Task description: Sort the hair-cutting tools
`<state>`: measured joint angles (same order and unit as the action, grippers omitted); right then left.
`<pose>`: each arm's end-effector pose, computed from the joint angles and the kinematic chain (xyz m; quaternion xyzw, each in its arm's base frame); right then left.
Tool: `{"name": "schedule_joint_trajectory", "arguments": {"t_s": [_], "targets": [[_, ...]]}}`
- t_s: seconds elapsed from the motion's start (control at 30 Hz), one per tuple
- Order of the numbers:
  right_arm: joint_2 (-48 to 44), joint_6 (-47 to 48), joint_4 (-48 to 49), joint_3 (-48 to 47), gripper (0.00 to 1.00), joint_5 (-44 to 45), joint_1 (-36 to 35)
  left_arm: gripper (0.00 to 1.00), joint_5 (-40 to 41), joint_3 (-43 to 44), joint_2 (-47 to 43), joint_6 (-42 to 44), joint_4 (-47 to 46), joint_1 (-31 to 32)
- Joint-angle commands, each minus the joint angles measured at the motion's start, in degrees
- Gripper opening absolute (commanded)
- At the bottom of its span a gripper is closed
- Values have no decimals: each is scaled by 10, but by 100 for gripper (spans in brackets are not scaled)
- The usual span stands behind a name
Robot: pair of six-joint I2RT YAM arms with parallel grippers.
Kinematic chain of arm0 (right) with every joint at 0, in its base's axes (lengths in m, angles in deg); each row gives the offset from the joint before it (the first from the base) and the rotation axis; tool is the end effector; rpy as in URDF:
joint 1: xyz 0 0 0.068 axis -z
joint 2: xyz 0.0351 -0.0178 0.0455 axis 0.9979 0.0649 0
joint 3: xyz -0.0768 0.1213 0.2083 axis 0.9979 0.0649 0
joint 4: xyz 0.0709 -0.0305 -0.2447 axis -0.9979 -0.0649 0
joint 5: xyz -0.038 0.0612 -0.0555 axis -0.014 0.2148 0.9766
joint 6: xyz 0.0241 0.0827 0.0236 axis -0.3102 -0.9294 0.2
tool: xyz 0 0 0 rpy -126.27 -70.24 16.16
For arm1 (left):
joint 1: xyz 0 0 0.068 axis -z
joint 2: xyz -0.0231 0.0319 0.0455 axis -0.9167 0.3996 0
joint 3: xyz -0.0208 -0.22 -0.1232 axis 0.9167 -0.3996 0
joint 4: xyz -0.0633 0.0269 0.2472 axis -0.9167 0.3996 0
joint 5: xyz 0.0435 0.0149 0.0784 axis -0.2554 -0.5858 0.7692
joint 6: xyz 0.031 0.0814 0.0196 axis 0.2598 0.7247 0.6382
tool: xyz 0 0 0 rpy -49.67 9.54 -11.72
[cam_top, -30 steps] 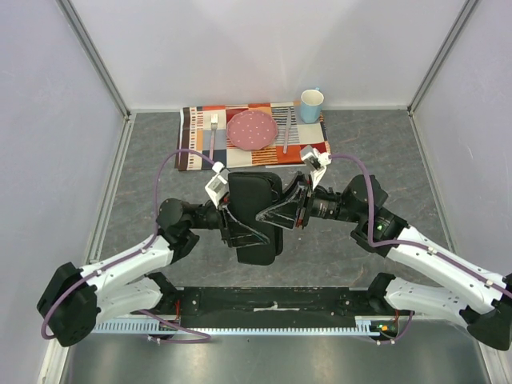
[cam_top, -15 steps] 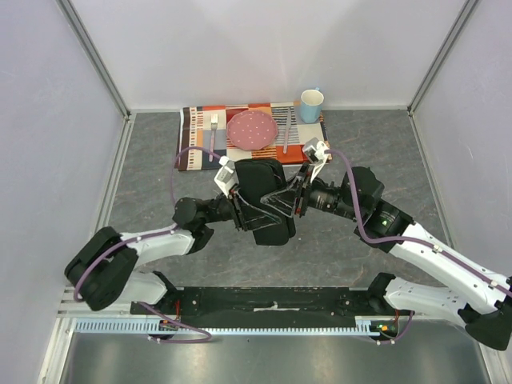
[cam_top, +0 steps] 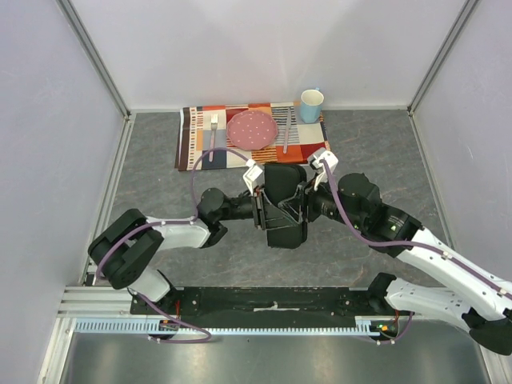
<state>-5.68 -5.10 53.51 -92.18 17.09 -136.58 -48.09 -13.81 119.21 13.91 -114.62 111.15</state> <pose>0.1605 0.2032 0.3337 -0.1924 0.7759 0.3957 0.4522 0.1858 -0.2633 0.2360 0.2389 0.5610 -0.7390 0.2864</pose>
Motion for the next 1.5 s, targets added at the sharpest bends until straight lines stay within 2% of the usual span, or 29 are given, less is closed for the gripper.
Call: {"name": "schedule_joint_trajectory", "arguments": {"t_s": [0.0, 0.13, 0.23, 0.6, 0.77, 0.97, 1.23, 1.47], "targets": [[-34, 46, -55, -18, 55, 29, -21, 2, 142, 69, -35, 108, 329, -12], [-47, 53, -87, 1, 57, 85, -21, 2, 228, 117, -64, 175, 493, -12], [-60, 50, -99, 25, 59, 125, -21, 2, 271, 144, -67, 197, 572, -13], [-100, 36, -137, 60, 68, 167, -21, 2, 372, 182, -85, 218, 697, -14], [-73, -14, -65, 128, 70, 98, -21, 2, 423, 229, -83, 210, 752, -14], [-10, -93, 34, 158, 70, 91, -23, 2, 488, 286, -63, 171, 848, -13], [66, -118, 96, 136, 69, 180, -80, 2, 552, 337, -43, 152, 942, -7], [108, -122, 171, 152, 66, 215, -101, 2, 593, 395, -20, 130, 1030, 0]]}}
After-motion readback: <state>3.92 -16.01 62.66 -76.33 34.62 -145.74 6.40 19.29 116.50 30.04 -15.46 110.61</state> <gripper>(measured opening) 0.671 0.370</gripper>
